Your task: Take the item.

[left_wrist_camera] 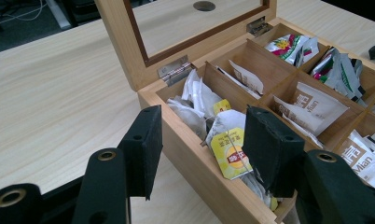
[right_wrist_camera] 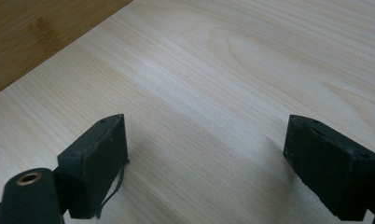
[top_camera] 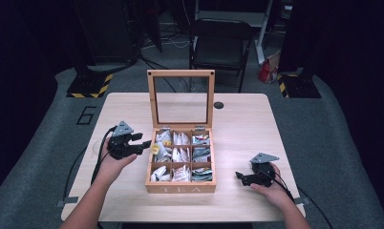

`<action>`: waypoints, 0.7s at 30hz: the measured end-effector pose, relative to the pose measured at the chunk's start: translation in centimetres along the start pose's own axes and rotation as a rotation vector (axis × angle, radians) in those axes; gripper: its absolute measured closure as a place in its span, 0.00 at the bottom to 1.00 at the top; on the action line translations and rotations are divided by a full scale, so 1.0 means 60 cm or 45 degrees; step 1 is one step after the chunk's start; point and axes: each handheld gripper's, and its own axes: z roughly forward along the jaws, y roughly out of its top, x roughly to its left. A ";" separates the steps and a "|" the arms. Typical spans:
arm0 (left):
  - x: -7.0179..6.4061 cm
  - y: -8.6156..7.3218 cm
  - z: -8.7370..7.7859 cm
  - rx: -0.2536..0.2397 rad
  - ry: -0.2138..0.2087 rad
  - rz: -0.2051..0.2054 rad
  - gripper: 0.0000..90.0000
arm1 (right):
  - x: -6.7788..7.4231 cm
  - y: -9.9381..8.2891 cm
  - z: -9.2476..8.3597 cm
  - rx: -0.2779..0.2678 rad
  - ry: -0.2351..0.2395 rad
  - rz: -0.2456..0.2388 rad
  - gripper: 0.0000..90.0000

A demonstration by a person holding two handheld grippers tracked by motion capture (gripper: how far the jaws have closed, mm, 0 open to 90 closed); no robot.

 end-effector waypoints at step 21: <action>-0.010 0.009 0.034 0.006 -0.044 0.000 0.56 | 0.000 0.000 0.000 0.000 0.000 0.000 0.14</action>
